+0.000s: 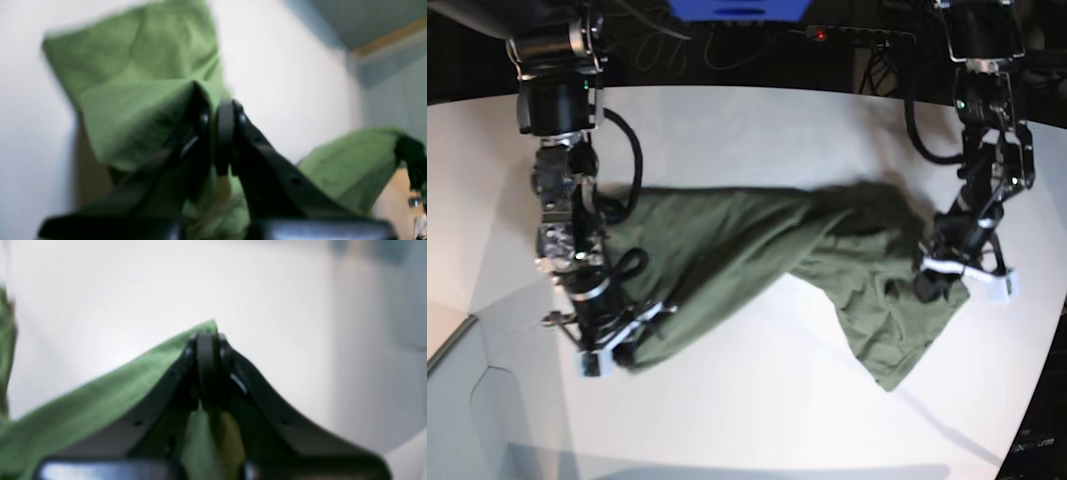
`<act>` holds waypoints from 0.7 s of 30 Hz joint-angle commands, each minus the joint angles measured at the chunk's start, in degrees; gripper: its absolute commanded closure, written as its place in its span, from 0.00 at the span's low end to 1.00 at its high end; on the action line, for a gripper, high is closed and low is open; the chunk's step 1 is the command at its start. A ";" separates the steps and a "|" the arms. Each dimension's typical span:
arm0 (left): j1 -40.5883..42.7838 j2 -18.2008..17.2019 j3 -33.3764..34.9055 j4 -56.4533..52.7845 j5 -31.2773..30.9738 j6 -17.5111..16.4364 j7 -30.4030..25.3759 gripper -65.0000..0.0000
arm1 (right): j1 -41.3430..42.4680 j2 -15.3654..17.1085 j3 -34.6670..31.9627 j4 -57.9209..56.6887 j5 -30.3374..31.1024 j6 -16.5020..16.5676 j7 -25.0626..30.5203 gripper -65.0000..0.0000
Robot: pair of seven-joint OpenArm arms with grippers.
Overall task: Layout the t-shirt on the table in an organized manner, then fold the t-shirt properly
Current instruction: 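Lower the shirt onto the table and release it with the right gripper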
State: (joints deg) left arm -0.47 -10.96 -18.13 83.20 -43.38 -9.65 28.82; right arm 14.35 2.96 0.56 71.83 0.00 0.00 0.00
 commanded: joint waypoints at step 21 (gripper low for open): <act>-13.20 0.72 4.28 -5.97 -0.98 -0.59 -1.70 1.00 | -34.70 -1.77 3.53 27.02 -0.22 17.19 2.24 1.00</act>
State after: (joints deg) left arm -12.27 -9.69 -13.67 76.23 -43.59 -9.50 28.47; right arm -20.86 0.97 3.99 97.89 -0.62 16.80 0.78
